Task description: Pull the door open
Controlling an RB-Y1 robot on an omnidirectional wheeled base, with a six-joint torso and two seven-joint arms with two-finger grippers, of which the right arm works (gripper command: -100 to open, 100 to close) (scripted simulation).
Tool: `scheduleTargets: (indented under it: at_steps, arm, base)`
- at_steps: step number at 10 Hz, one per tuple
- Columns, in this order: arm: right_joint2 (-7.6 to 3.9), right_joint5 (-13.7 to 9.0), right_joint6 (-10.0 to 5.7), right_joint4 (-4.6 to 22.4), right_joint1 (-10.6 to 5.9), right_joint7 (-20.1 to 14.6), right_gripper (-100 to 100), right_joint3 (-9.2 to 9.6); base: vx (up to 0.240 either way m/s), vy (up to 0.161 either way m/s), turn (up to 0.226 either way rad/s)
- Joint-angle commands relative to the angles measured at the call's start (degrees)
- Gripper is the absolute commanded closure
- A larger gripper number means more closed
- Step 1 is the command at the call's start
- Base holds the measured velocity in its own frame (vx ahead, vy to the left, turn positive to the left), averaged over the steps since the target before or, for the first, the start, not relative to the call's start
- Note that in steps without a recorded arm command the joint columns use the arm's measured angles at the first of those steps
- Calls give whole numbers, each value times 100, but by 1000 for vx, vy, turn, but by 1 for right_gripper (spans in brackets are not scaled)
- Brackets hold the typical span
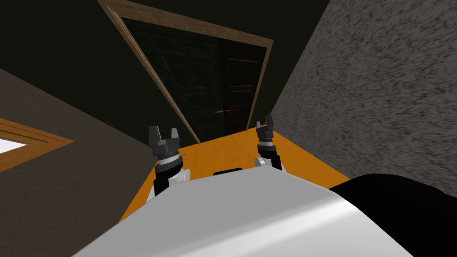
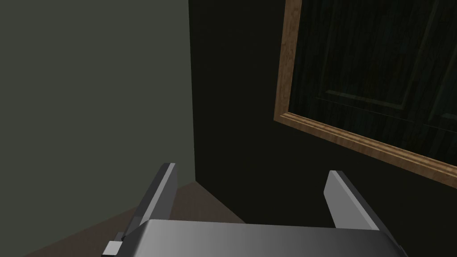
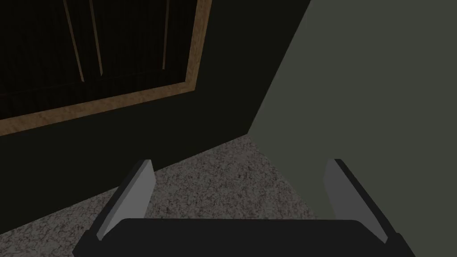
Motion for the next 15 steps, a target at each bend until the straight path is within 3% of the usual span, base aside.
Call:
scheduleTargets:
  at_steps: [1, 4, 15]
  arm:
    - [-59, -31, 7, 159, -95, -10, -100, -4]
    - [-147, -84, 19, 429, -255, -26, -100, -10]
    - [-506, -359, 79, 1825, -1088, -110, -100, -43]
  base:
    - [39, 39, 61]
    - [106, -15, 24]
    - [96, -17, 38]
